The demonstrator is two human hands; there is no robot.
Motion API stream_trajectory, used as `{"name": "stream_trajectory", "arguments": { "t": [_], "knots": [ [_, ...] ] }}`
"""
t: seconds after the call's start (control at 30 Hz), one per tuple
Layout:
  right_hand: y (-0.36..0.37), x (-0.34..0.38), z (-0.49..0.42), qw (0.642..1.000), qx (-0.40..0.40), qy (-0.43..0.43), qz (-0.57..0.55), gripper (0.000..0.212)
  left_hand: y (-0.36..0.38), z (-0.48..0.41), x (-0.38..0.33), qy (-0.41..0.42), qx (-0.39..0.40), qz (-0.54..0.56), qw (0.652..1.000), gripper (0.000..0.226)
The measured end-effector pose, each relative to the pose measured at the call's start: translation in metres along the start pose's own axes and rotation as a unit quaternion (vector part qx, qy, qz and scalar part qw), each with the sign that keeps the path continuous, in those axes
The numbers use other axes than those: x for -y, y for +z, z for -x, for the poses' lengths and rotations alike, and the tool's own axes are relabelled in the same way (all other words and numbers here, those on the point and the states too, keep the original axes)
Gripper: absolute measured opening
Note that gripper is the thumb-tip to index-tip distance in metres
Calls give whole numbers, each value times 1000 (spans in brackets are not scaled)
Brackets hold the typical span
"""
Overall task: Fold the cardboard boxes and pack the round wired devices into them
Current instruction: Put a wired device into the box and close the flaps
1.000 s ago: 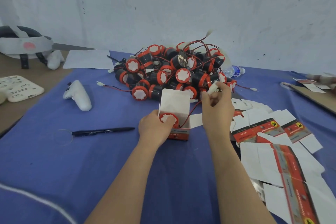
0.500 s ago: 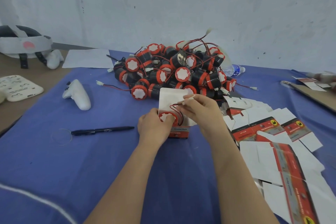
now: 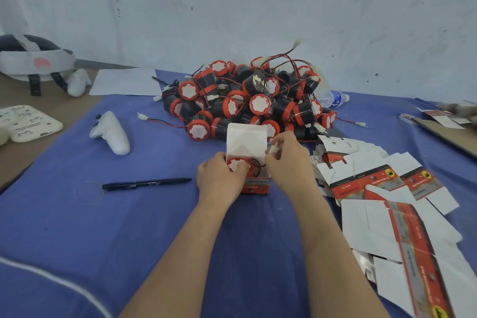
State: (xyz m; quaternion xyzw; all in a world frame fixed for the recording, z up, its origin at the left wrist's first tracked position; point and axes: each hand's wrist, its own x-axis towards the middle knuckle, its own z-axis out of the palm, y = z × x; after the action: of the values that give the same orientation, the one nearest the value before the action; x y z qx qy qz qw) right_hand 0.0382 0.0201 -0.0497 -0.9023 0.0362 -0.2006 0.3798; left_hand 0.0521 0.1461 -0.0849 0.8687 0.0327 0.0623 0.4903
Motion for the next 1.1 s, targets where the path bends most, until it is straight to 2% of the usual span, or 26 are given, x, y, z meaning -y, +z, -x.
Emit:
{"name": "stream_trajectory", "arguments": {
  "t": [0.17, 0.33, 0.47, 0.57, 0.73, 0.93, 1.03, 1.1],
  "knots": [
    [-1, 1, 1, 1000, 5, -25, 13, 25, 1, 0, 1, 6, -3, -9, 1000, 26],
    [1, 2, 1, 997, 54, -48, 37, 28, 4, 1, 0, 16, -11, -30, 999, 46],
    [2, -1, 0, 997, 47, -42, 41, 25, 6, 1, 2, 13, -23, -28, 999, 45],
    [7, -4, -2, 994, 48, -50, 90, 18, 7, 1, 3, 16, -26, -36, 999, 44],
    [10, -4, -3, 985, 63, -36, 155, 24, 8, 2, 3, 26, -26, -55, 998, 38],
    [10, -5, -2, 987, 54, -23, 149, 18, 4, 0, 0, 13, 20, -68, 997, 41],
    [4, -5, -3, 994, 57, 3, 95, 21, 4, 1, -2, 9, 19, -73, 997, 47],
    [0, -5, -3, 996, 64, 5, 69, 14, 5, 3, -3, 2, 13, -74, 997, 51]
  ]
}}
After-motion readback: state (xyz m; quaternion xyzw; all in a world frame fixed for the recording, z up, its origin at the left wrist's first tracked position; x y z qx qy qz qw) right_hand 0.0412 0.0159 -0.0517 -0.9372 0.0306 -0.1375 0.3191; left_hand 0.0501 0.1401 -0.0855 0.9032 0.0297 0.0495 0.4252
